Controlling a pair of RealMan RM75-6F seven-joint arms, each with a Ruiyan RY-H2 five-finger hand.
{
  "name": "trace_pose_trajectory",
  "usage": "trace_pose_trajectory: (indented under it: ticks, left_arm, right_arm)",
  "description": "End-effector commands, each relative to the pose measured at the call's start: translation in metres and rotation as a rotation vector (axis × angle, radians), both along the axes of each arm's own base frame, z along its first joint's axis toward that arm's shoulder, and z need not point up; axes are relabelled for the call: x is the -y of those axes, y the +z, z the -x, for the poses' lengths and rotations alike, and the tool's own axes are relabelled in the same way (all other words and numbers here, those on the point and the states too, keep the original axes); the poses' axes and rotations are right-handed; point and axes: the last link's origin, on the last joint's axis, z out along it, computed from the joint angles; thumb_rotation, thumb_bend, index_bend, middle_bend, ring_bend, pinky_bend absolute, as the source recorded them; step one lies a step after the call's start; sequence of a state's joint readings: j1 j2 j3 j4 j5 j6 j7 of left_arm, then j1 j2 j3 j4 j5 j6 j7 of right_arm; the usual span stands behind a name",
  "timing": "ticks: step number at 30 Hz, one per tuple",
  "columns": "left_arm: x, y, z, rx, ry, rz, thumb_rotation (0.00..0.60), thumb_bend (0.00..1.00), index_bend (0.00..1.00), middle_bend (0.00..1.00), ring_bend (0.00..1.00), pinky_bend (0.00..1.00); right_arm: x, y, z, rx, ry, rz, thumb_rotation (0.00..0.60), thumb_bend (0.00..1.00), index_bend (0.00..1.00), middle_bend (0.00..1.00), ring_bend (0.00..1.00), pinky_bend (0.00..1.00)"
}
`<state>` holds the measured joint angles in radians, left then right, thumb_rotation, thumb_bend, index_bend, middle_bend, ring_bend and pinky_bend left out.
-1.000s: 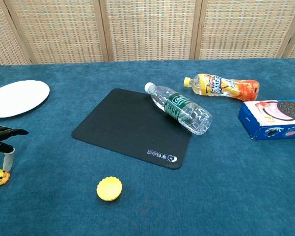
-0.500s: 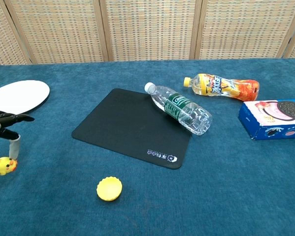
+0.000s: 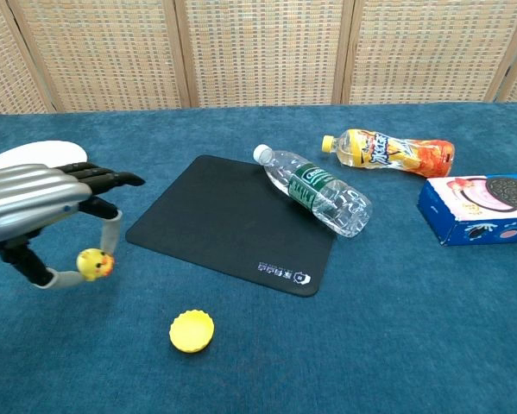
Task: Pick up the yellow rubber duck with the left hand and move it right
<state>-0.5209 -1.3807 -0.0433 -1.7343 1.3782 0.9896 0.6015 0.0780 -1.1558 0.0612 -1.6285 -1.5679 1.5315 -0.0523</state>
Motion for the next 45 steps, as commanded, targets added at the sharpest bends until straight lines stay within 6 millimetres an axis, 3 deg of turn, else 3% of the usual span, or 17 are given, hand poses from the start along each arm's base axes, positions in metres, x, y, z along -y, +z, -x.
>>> trace_pose_trajectory:
  ticks: [1, 8, 14, 34, 40, 45]
  left_arm:
    - [-0.004, -0.013, -0.024, -0.007, -0.051, 0.024, 0.6, 0.3, 0.51, 0.0, 0.0, 0.0]
    - [-0.002, -0.028, -0.052, -0.019, -0.104, 0.061, 0.6, 0.3, 0.51, 0.0, 0.0, 0.0]
    - [0.005, -0.044, -0.062, -0.029, -0.114, 0.098, 0.6, 0.3, 0.51, 0.0, 0.0, 0.0]
    - [0.021, -0.063, -0.071, -0.062, -0.124, 0.145, 0.6, 0.3, 0.5, 0.0, 0.0, 0.0]
    - [0.022, -0.065, -0.073, -0.062, -0.125, 0.145, 0.6, 0.3, 0.41, 0.0, 0.0, 0.0]
    - [0.022, -0.066, -0.072, -0.065, -0.116, 0.144, 0.6, 0.29, 0.24, 0.0, 0.0, 0.0]
  right_arm:
    - [0.001, 0.0, 0.001, 0.002, -0.004, 0.001, 0.6, 0.0, 0.03, 0.0, 0.0, 0.01]
    - [0.003, 0.003, 0.003, 0.011, -0.014, 0.008, 0.6, 0.0, 0.03, 0.0, 0.0, 0.01]
    - [0.004, 0.005, 0.004, 0.021, -0.018, 0.012, 0.6, 0.0, 0.03, 0.0, 0.0, 0.01]
    - [0.004, 0.009, 0.006, 0.04, -0.023, 0.019, 0.6, 0.0, 0.03, 0.0, 0.0, 0.01]
    - [0.004, 0.01, 0.006, 0.042, -0.022, 0.021, 0.6, 0.0, 0.03, 0.0, 0.0, 0.01]
    - [0.004, 0.011, 0.006, 0.044, -0.024, 0.023, 0.6, 0.0, 0.03, 0.0, 0.0, 0.01]
